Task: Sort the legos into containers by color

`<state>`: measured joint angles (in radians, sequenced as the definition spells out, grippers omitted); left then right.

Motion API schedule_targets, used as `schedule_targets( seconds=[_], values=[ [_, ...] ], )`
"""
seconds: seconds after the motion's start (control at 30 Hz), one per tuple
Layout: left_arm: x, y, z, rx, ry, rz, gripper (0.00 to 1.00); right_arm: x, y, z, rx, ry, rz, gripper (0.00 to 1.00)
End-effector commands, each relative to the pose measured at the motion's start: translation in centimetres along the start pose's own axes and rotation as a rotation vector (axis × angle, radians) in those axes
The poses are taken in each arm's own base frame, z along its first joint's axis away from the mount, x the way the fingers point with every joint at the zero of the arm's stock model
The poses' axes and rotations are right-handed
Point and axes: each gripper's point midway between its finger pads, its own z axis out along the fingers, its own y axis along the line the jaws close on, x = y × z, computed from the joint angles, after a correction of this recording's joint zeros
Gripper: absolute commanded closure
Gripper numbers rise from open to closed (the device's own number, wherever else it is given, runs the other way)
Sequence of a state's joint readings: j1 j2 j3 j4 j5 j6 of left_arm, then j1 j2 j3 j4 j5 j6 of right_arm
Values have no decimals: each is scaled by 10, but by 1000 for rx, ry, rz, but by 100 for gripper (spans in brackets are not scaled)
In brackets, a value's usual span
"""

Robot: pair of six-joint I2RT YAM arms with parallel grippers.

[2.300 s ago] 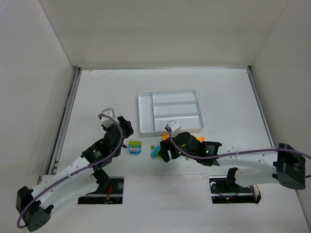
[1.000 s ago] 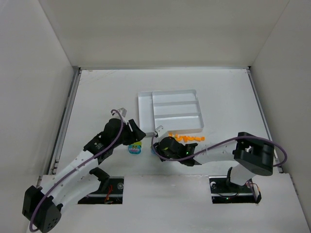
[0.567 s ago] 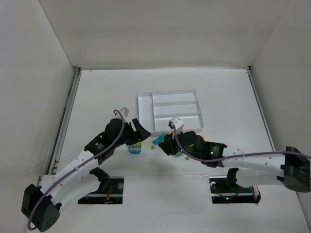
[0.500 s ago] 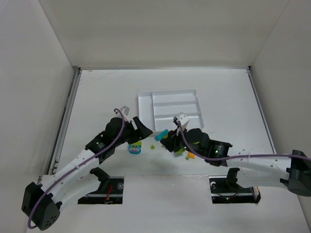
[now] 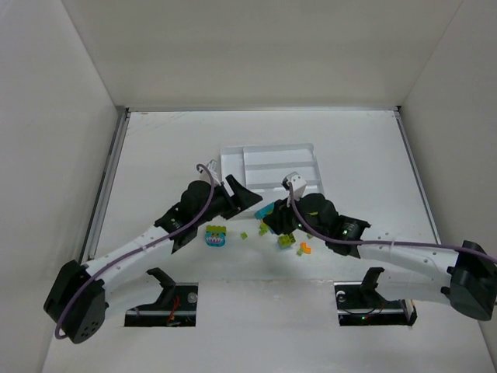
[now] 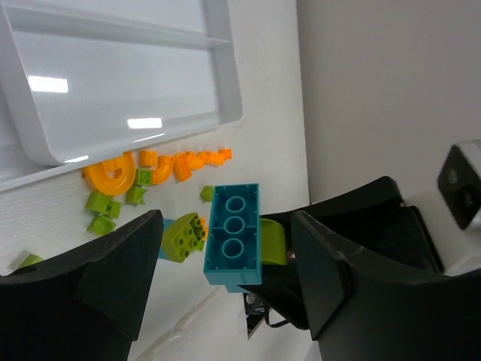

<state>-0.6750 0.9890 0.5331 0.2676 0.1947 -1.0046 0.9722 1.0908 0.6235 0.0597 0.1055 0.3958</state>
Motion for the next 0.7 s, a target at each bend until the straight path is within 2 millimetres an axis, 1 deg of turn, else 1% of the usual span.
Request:
schedule_targets(
  seconds=[0.0,0.1,0.23,0.37,0.43,0.53,0.67],
  values=[
    [3,-24,9,87,20,17,34,-7,6,7,-41,-19,24,77],
    [5,-28,15,99,28,35,36,-5,2,13,-34,-15,24,77],
    [5,-28,22,92,34,38,41,-11,-2,15,-42,-33,34,76],
    [8,-21,28,69,48,38,42,-17,-10,15,-30,-49,51,76],
    [10,-16,31,52,55,35,43,-18,-11,14,-35,-57,54,76],
    [11,-15,37,42,65,33,45,-18,-10,15,-37,-64,64,76],
    [14,-22,44,51,85,47,52,-19,-13,17,-32,-73,77,76]
  ],
)
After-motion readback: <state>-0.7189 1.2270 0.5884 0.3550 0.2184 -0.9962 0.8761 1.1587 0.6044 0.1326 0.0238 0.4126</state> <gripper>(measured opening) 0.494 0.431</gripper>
